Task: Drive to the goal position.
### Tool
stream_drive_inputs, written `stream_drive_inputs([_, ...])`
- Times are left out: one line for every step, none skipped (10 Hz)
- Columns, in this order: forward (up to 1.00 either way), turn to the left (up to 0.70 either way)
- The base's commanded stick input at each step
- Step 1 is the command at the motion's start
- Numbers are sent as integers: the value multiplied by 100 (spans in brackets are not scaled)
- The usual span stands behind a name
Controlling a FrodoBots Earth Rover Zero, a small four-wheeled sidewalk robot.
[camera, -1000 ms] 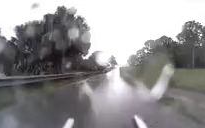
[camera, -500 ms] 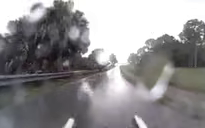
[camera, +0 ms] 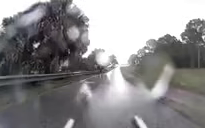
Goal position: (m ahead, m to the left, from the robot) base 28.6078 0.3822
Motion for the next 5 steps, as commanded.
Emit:
stream_drive_inputs([100,0])
stream_drive_inputs([100,0])
stream_drive_inputs([100,0])
stream_drive_inputs([100,0])
stream_drive_inputs([100,0])
